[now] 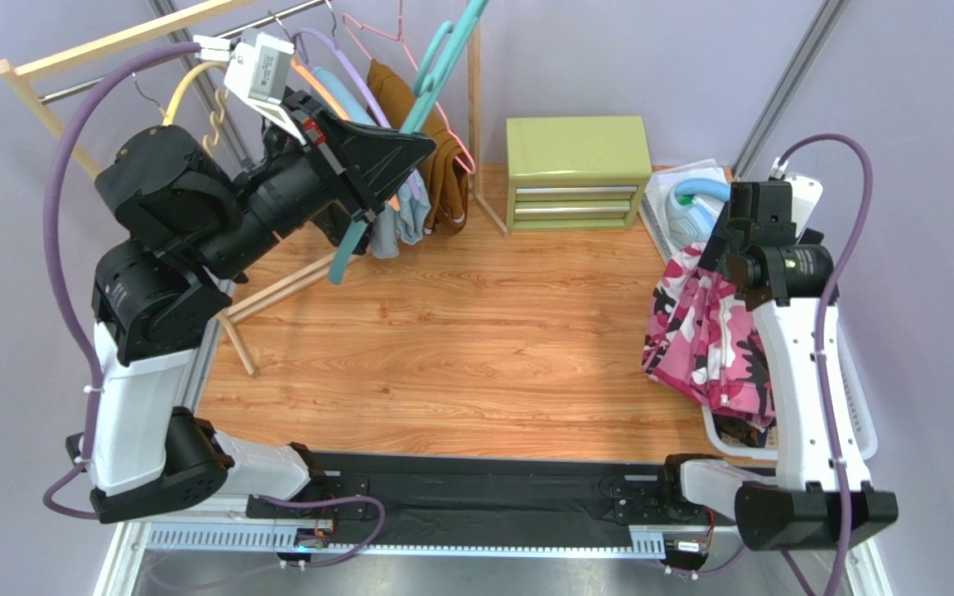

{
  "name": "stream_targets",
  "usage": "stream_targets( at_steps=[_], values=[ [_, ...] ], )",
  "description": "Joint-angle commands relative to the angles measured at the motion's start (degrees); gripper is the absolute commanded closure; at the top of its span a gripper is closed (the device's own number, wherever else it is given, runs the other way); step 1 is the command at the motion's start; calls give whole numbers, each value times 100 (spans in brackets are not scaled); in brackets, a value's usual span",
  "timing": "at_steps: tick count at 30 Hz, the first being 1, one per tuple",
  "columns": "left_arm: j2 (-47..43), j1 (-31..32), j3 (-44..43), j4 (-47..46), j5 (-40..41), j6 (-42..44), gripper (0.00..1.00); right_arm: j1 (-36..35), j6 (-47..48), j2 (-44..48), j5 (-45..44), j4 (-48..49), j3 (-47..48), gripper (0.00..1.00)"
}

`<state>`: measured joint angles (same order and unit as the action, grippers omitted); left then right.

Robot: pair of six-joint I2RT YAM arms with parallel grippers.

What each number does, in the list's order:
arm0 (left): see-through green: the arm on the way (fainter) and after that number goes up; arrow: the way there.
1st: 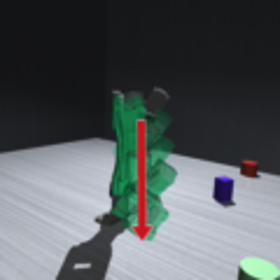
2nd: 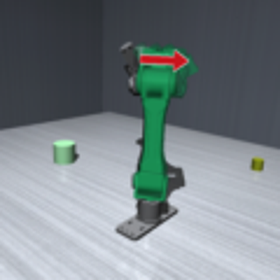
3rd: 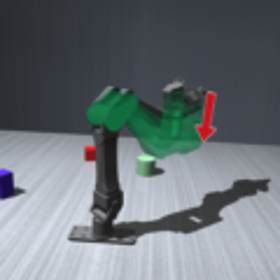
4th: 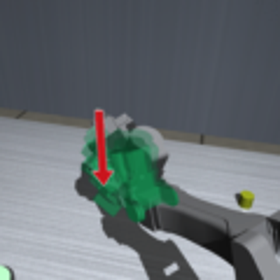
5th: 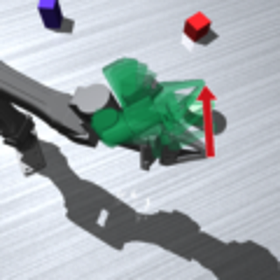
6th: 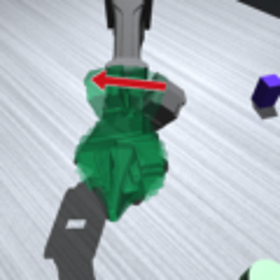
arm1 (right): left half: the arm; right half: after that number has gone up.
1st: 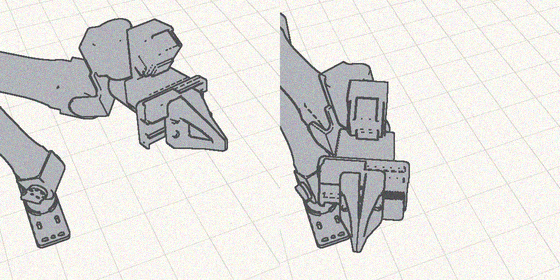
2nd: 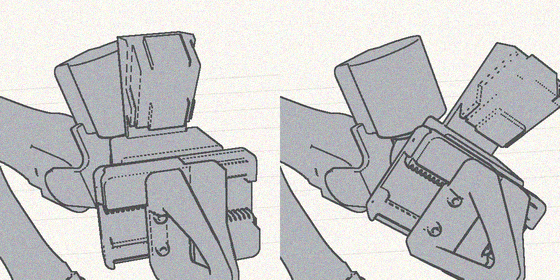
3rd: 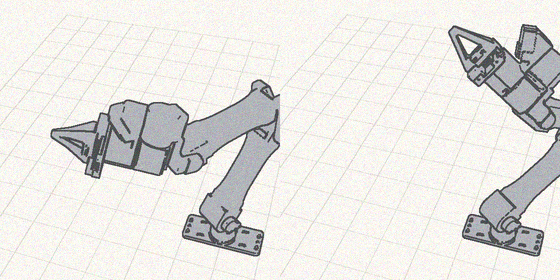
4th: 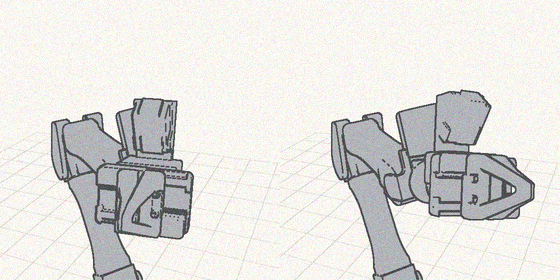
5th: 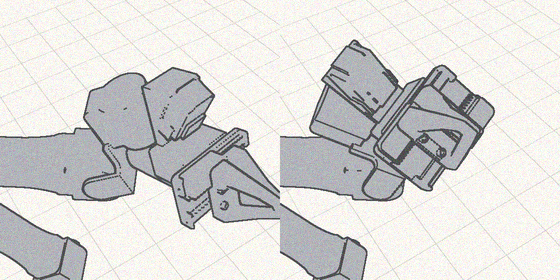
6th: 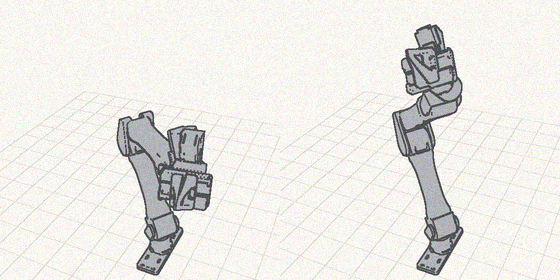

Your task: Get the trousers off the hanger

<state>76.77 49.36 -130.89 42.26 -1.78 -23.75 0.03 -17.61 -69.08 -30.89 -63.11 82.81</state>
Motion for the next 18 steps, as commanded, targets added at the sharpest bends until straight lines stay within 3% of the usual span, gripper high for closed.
stream_targets(
  at_steps=[1, 12, 18],
  values=[
    [-417, -23, 195, -60, 599, 178, 100, -328, -24, 465, 232, -562, 508, 21],
    [-1428, -23, 1021, 116, 1426, -183, 100, -645, 143, 571, 1243, -325, 605, 21],
    [-1788, -23, 969, 379, 1856, -297, 100, -1075, 161, 404, 1639, -176, 693, 21]
  ],
)
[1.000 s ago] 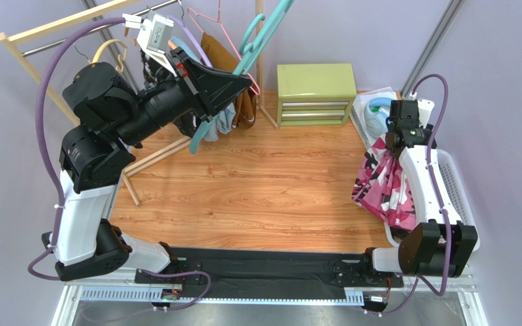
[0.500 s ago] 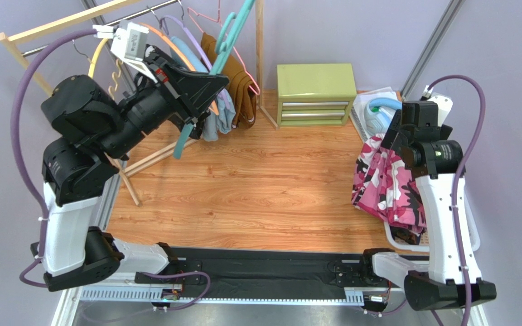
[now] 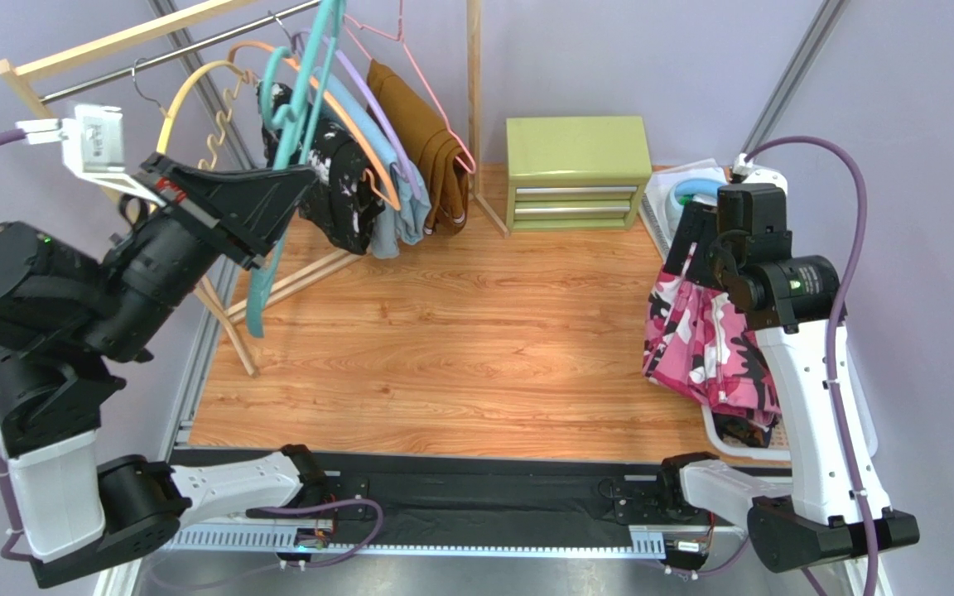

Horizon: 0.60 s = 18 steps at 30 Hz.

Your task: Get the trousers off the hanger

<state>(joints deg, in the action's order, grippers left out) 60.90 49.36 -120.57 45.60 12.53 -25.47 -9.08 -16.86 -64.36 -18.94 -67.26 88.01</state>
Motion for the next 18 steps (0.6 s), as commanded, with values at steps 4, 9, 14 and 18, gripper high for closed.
stream_targets(
  at_steps=[4, 9, 14, 18],
  values=[
    [-552, -23, -45, 229, 741, -203, 100, -418, 78, -191, 663, 354, 164, 21],
    [-861, -23, -45, 660, 1294, -256, 100, -612, 52, -235, 892, 582, 94, 21],
    [-975, -23, -10, 1256, 1497, -589, 100, -665, 51, -305, 1032, 723, -29, 21],
    [-1107, -23, 428, 1565, 1681, -1090, 100, -674, 60, -314, 1103, 785, -161, 21]
  ],
)
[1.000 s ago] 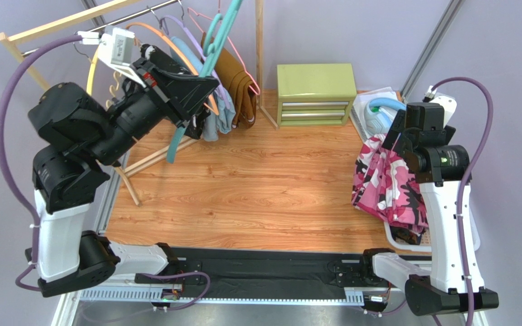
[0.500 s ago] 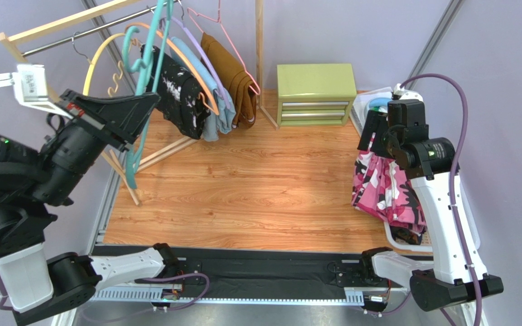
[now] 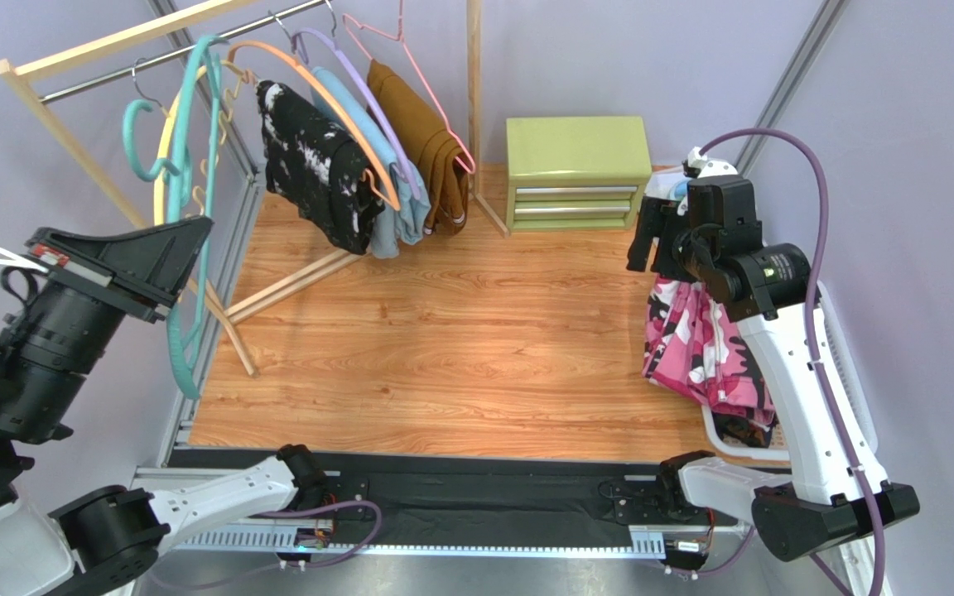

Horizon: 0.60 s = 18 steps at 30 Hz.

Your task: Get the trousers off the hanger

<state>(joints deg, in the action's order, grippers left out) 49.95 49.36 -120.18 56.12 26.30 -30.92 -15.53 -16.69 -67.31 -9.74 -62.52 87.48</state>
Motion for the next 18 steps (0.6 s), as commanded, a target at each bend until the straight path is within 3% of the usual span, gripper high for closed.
stream_targets(
  at_steps=[1, 6, 16, 18],
  values=[
    [-143, -15, 538, 540, 366, -669, 100, -38, 43, -19, 191, 328, -135, 21],
    [-478, -15, 1690, -4, 734, -1091, 100, -38, 34, -10, 288, 355, -223, 21],
    [664, -23, 1339, 251, 2290, -1223, 100, -205, -1, 16, 420, 267, -258, 21],
    [761, -23, 1497, -47, 2501, -1145, 100, -205, 16, 94, 411, 241, -302, 21]
  ],
)
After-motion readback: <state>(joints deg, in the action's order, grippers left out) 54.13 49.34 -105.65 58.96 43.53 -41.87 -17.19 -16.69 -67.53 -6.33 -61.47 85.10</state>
